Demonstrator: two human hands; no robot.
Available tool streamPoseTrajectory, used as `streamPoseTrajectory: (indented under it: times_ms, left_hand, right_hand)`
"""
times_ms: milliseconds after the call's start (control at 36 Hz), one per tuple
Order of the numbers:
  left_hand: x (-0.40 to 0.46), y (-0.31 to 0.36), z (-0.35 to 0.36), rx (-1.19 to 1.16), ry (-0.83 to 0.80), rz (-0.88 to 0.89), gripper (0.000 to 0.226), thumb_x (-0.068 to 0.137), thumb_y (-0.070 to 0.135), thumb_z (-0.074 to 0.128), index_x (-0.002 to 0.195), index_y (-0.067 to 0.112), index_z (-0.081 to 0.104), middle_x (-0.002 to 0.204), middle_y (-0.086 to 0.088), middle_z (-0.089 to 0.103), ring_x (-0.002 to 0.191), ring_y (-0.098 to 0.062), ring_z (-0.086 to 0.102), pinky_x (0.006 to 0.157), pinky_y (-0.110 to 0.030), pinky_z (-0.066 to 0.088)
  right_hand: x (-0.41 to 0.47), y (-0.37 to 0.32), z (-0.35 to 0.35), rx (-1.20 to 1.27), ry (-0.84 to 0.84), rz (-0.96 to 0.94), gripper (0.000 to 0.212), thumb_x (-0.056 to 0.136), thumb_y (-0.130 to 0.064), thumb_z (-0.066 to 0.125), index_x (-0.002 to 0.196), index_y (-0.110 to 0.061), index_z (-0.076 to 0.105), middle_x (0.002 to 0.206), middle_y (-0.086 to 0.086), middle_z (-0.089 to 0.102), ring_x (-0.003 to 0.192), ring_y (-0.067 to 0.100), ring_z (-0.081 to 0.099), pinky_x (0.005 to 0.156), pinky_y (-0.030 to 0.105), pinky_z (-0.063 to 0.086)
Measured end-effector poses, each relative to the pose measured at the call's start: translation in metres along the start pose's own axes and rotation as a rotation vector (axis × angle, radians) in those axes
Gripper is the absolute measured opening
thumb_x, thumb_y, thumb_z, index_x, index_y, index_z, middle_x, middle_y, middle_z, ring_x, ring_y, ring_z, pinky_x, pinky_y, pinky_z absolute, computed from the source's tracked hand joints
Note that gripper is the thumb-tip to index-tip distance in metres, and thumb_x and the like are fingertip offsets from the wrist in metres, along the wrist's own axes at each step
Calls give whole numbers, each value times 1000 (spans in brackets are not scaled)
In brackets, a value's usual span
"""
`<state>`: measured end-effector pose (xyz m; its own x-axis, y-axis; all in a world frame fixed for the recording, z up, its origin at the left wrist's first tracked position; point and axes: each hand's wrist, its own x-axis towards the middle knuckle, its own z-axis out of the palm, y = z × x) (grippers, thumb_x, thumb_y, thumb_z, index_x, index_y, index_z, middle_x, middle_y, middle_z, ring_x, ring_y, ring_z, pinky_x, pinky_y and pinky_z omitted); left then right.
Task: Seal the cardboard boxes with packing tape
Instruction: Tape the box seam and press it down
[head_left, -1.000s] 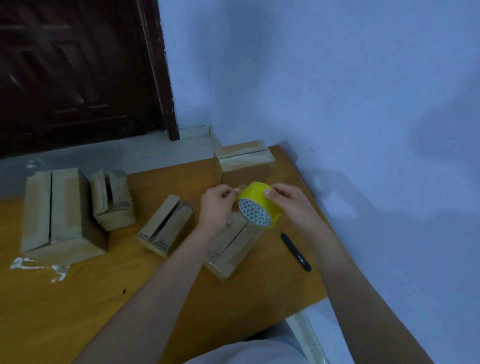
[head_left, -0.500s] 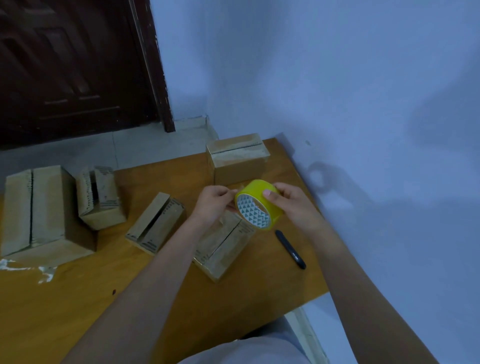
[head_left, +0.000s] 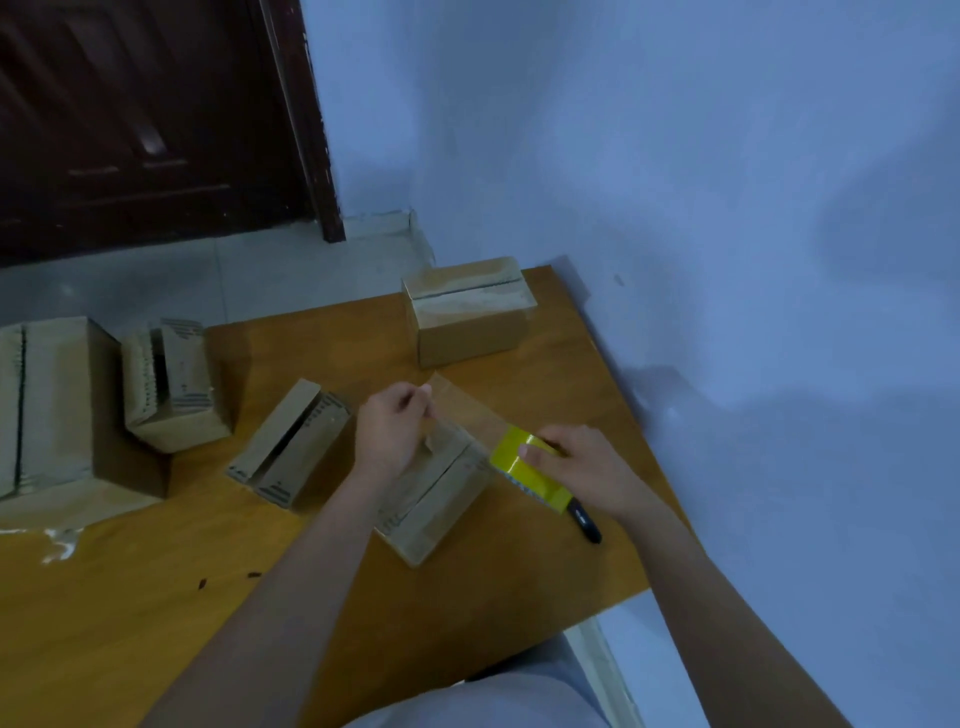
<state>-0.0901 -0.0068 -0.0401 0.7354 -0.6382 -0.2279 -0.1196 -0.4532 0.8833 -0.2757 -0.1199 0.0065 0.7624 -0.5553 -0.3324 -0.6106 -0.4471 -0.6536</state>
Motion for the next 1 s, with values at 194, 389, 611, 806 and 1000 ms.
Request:
streamPoseTrajectory:
  times_ms: [194, 389, 611, 806, 1000]
  left_hand:
    - [-2, -21, 19, 65, 4, 51, 36, 97, 35, 48, 79, 8, 63, 72, -10, 62, 69, -26, 59, 66, -46, 50]
    - [2, -33, 29, 83, 76, 94, 27, 97, 22, 52, 74, 11, 62, 75, -2, 56, 72, -17, 52, 64, -28, 41]
    - [4, -36, 29, 113, 89, 75, 32, 97, 21, 52, 77, -1, 63, 75, -10, 57, 70, -19, 52, 62, -32, 43]
    - [9, -38, 31, 165, 66, 65, 34, 97, 23, 52, 74, 1, 62, 73, -10, 55, 65, -16, 47, 58, -25, 35]
    - [11, -40, 31, 196, 49, 49, 32, 97, 23, 52, 78, 0, 64, 77, -11, 57, 70, -18, 50, 62, -31, 39]
  right_hand:
    - [2, 19, 8, 27, -9, 71, 34, 91, -34, 58, 66, -13, 51, 61, -1, 46, 52, 6, 42, 50, 22, 29]
    - [10, 22, 19, 21, -12, 93, 38, 91, -34, 57, 58, -21, 45, 57, -6, 43, 51, 7, 40, 49, 21, 30]
    - [16, 26, 25, 49, -22, 114, 38, 91, -35, 58, 58, -21, 45, 55, -7, 42, 47, 2, 40, 48, 17, 31]
    - [18, 29, 27, 53, -40, 147, 37, 91, -39, 57, 62, -17, 49, 58, -4, 45, 51, 7, 43, 48, 19, 30]
    - [16, 26, 29, 87, -50, 165, 34, 92, -34, 57, 64, -17, 52, 59, -5, 48, 51, 7, 46, 45, 13, 33]
